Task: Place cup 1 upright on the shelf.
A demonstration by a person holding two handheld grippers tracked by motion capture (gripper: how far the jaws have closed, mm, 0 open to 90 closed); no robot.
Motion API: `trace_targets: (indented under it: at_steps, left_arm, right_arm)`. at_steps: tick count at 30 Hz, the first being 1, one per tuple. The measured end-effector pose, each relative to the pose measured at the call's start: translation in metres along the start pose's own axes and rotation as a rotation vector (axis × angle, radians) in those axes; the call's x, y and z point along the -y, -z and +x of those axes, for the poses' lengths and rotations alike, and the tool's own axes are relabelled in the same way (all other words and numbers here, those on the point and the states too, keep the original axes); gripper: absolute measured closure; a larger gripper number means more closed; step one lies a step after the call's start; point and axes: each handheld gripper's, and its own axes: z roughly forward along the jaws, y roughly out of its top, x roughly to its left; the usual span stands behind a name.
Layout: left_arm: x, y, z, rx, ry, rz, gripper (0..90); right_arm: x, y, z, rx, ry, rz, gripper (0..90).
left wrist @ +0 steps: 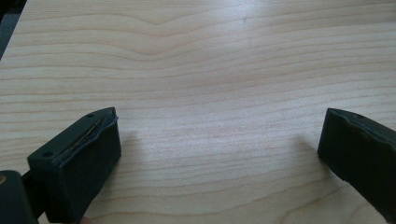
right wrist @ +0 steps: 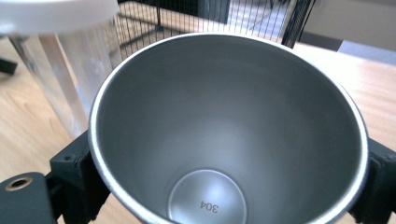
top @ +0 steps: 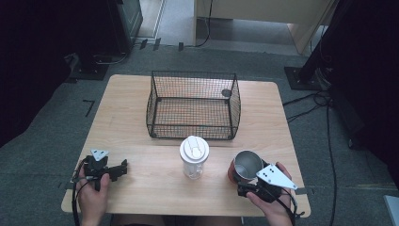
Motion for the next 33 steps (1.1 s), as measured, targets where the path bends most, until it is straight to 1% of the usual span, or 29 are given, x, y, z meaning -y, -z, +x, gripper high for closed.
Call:
trace_targets:
  at_steps: [1,2,9,21,25,28,29,30,33]
  left_arm:
    - [0.000,0.000,0.000,0.000,0.000,0.000,0.0]
    - [0.000,0.000,0.000,0.000,0.000,0.000,0.0]
    - [0.000,0.000,0.000,0.000,0.000,0.000,0.0]
    - [0.000,0.000,0.000,0.005,-0.002,-0.003,0.0]
    - [0.000,0.000,0.000,0.005,-0.002,-0.004,0.0]
    - [0.000,0.000,-0.001,0.005,-0.001,-0.005,0.0]
    - [0.000,0.000,-0.001,0.004,-0.001,-0.005,0.0]
    - [0.000,0.000,-0.001,0.004,-0.001,-0.005,0.0]
    - [0.000,0.000,0.000,0.004,-0.001,-0.005,0.0]
  right_arm:
    - [-0.004,-0.001,0.001,0.007,-0.001,-0.027,8.0]
    - [-0.004,-0.001,0.001,0.007,-0.001,-0.027,8.0]
    - [-0.020,-0.004,0.005,0.033,-0.006,-0.109,8.0]
    - [-0.046,-0.006,0.004,0.055,-0.019,-0.229,8.0]
    - [-0.055,-0.009,0.004,0.063,-0.015,-0.256,8.0]
    - [-0.062,-0.011,0.004,0.055,-0.030,-0.279,8.0]
    - [-0.067,-0.013,0.004,0.050,-0.033,-0.287,8.0]
    - [-0.067,-0.013,0.004,0.050,-0.033,-0.287,8.0]
    - [-0.075,-0.018,0.004,0.055,-0.020,-0.296,8.0]
